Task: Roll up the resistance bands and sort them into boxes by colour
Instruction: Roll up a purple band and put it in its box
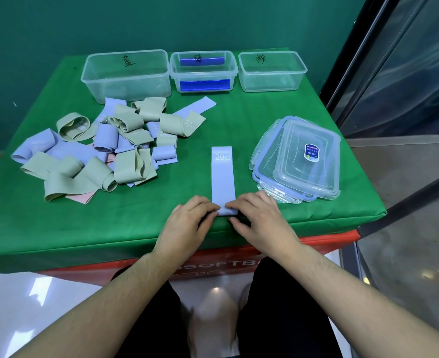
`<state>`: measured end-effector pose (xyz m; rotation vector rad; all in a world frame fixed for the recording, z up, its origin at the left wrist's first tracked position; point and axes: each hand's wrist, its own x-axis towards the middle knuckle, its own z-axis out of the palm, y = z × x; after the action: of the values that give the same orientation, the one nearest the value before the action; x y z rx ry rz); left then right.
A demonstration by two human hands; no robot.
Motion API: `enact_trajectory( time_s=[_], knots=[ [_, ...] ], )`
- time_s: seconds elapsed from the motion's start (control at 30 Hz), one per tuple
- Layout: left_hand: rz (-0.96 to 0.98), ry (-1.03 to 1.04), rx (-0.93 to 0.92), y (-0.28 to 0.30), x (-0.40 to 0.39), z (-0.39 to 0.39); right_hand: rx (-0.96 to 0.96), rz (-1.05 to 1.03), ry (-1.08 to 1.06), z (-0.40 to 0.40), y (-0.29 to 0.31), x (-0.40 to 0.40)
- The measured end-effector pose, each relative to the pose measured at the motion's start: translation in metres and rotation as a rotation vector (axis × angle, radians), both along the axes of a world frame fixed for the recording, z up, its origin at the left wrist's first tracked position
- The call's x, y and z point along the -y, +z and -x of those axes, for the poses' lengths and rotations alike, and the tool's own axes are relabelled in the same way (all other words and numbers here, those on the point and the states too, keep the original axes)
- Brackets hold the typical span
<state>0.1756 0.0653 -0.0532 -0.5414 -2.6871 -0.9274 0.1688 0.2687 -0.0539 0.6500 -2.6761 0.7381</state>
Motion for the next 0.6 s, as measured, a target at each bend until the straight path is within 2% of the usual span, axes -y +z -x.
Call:
enact_trajectory(
  time_s=[0.6],
  knots=[
    [0.047,0.010,-0.003,0.0082,-0.0027,0.0070,0.001,-0.001,-0.007,0.0100,-0.0003,0.0011]
  ],
)
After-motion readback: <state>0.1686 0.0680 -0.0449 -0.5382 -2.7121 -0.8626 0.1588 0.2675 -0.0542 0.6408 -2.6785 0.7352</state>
